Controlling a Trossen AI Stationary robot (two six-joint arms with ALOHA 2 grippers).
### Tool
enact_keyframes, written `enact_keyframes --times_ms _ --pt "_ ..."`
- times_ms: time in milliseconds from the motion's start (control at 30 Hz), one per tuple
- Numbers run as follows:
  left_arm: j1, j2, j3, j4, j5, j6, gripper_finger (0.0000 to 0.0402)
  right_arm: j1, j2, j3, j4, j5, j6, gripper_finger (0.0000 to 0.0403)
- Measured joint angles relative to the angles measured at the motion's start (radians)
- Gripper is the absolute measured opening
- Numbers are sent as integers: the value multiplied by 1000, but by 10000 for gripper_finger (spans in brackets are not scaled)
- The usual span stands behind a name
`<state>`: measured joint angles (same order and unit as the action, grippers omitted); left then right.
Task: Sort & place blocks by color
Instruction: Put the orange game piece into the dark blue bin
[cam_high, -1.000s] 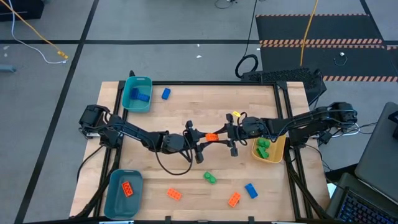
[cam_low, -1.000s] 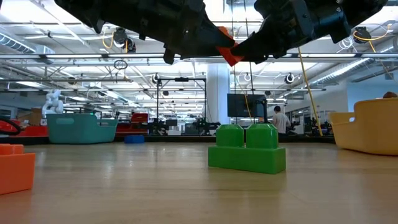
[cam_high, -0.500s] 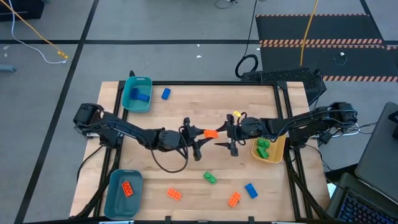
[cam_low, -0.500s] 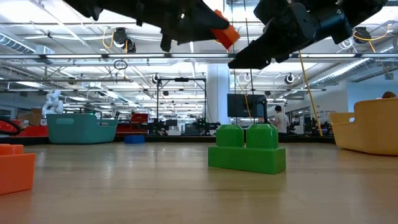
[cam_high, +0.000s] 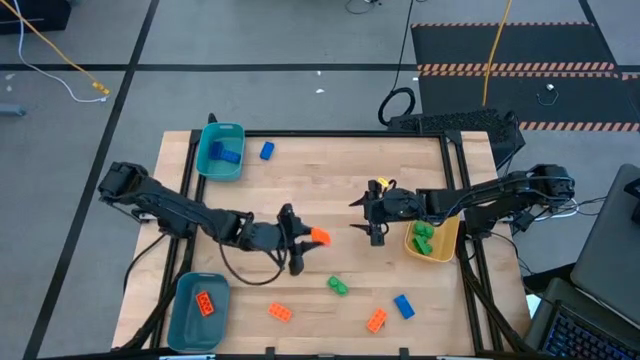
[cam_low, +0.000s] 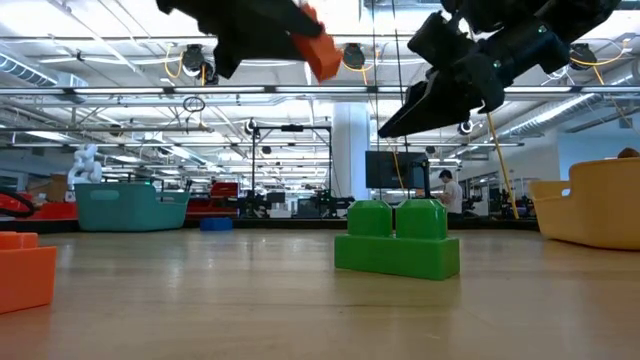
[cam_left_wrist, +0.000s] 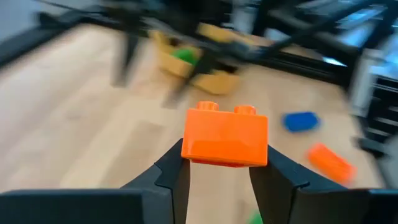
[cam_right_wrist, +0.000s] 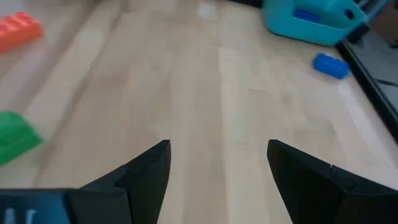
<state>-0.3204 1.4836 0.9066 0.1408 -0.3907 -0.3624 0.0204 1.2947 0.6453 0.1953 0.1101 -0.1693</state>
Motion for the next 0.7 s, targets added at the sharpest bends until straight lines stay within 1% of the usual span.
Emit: enact_keyframes --times_ms 100,200,267,400,500,700 --pt "-29 -3 0 2 85 -30 132 -24 0 0 -16 -2 15 262" --pt "-51 -17 0 13 133 -129 132 -39 0 0 -45 -3 32 263" --pt "-61 -23 1 11 137 -202 132 -46 0 0 -74 -5 34 263" --pt "-83 -38 2 22 137 -265 132 -47 0 -12 -95 -5 45 263" --pt "-101 -35 0 7 140 -272 132 -52 0 -55 -46 -7 44 263" --pt "-107 -36 0 10 141 -284 132 -91 0 -181 172 -6 78 263"
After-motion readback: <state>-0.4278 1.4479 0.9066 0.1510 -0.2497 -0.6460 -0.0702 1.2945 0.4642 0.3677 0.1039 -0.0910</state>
